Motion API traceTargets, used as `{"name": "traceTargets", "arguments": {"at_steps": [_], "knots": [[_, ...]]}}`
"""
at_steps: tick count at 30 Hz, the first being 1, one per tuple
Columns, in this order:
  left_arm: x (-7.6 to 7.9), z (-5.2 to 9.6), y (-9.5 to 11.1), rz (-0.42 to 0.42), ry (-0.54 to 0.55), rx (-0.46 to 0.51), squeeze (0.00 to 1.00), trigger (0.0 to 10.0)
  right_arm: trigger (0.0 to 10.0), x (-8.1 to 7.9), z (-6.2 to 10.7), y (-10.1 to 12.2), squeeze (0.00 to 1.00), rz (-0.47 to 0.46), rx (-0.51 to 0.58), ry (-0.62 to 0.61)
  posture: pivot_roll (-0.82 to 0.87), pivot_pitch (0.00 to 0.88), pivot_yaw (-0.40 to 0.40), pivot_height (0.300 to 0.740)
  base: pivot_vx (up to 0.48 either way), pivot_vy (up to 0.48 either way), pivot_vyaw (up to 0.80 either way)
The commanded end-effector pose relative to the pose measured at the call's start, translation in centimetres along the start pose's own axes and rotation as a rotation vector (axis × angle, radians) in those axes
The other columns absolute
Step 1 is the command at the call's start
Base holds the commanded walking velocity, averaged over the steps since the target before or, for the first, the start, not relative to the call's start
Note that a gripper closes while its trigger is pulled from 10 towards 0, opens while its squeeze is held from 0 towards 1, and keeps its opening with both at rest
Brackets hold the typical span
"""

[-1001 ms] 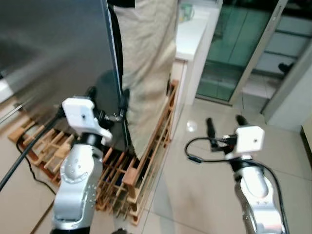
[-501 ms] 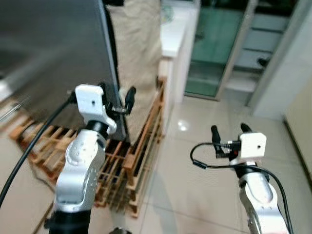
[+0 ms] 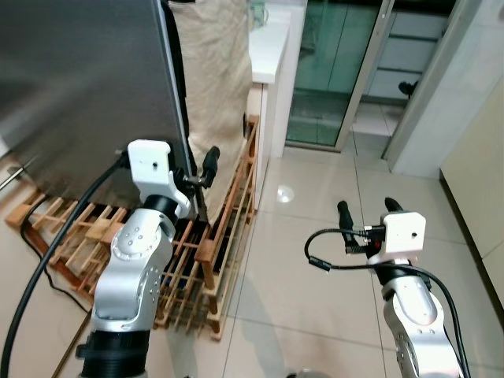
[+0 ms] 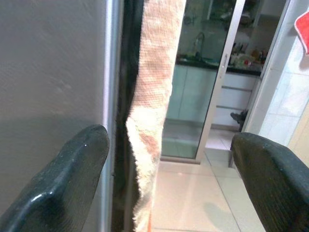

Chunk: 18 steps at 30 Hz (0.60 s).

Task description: Restocking fridge

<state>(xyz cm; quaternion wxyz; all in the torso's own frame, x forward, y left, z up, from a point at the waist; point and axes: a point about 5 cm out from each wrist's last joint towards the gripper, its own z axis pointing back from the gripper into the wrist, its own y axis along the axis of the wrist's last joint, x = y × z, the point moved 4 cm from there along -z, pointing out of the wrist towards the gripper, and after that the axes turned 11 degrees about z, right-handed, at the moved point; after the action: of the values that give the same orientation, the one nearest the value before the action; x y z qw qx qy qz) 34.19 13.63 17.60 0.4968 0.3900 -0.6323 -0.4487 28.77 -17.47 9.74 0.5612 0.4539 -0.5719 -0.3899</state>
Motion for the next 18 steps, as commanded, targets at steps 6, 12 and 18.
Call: {"name": "traceTargets", "arguments": {"at_steps": [6, 12, 18], "knots": [[-0.7, -1.9, 0.9, -0.007, 0.012, 0.005, 0.00, 10.0, 10.0, 0.0, 0.0, 0.2, 0.00, 0.006, 0.012, 0.000, -0.17, 0.000, 0.012, 0.740, 0.000, 0.000, 0.00], [-0.9, -2.8, 1.1, 0.001, 0.019, 0.009, 0.00, 10.0, 10.0, 0.1, 0.0, 0.1, 0.00, 0.008, 0.009, -0.004, -0.17, 0.000, 0.014, 0.740, 0.000, 0.000, 0.00], [0.5, -3.4, 0.2, 0.020, -0.008, -0.010, 0.00, 10.0, 10.0, -0.2, 0.0, 0.1, 0.00, 0.005, 0.007, 0.000, -0.17, 0.000, 0.015, 0.740, 0.000, 0.000, 0.00]]}}
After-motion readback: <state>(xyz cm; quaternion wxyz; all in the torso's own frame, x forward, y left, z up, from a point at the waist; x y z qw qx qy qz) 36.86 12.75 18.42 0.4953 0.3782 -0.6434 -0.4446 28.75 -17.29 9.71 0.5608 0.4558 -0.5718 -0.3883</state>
